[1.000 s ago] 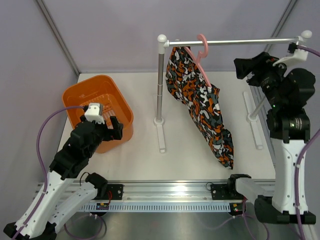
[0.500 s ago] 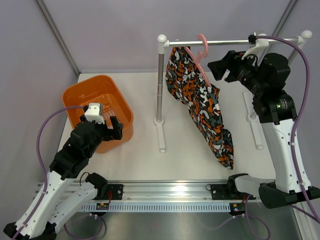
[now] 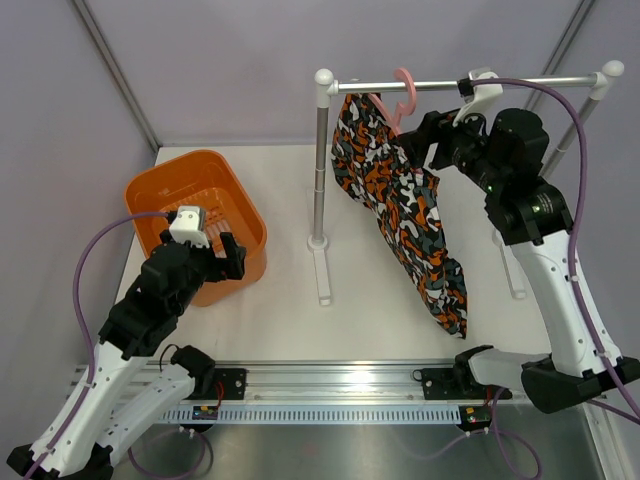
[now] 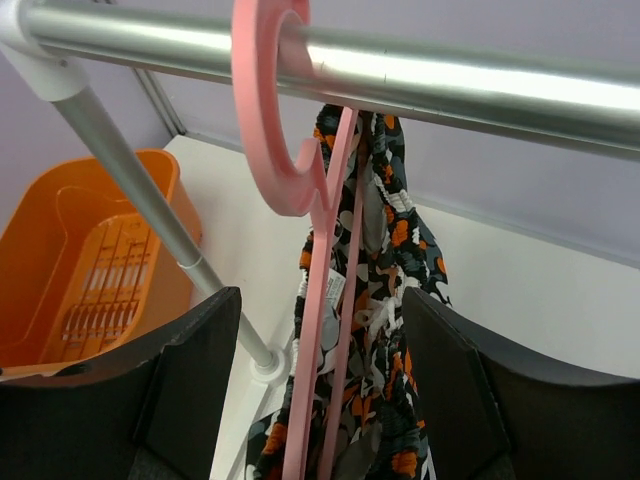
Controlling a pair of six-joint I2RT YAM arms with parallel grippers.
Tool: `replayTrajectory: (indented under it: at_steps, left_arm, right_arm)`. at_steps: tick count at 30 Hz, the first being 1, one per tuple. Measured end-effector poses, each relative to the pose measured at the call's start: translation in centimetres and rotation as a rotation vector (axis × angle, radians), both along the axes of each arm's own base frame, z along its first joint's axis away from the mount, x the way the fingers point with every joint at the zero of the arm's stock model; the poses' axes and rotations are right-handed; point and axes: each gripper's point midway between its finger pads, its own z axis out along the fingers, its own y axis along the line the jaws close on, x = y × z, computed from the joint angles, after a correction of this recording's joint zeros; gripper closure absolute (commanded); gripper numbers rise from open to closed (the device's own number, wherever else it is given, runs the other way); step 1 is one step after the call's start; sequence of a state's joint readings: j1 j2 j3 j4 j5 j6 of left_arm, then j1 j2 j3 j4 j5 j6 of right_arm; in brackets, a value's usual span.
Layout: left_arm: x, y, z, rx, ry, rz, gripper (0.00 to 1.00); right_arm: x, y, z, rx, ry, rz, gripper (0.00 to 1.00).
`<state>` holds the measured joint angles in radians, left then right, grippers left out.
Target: Remove the shorts from the hanger
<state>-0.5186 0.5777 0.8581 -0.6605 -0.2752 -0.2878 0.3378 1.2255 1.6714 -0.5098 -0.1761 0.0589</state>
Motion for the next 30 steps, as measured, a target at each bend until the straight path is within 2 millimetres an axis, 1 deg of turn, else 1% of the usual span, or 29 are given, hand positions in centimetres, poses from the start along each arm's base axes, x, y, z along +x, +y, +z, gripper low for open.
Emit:
replayTrajectory:
  at_steps: [9,11,15,23,30]
  left_arm:
    - [0.0,0.0,0.0,0.000,0.000,0.000,0.01]
    - [0.0,0.0,0.0,0.000,0.000,0.000,0.01]
    - [0.0,0.0,0.0,0.000,0.000,0.000,0.01]
    - [0.0,0.0,0.0,0.001,0.001,0.001,0.01]
    - [0.0,0.0,0.0,0.001,0.002,0.002,0.01]
  right_arm:
    - [3.4,1.7,-2.9,-0.087,0.036,-0.039,0.30]
    - [3.7,1.9,-3.0,-0.099,0.033,-0.048,0.31]
    - [4.9,2.3,-2.5,-0.121,0.007,-0.079,0.36]
    - [5.9,2.4,-2.1,-0.149,-0.027,-0.131,0.45]
    - [6.7,2.6,-2.9,-0.176,-0.017,-0.144,0.50]
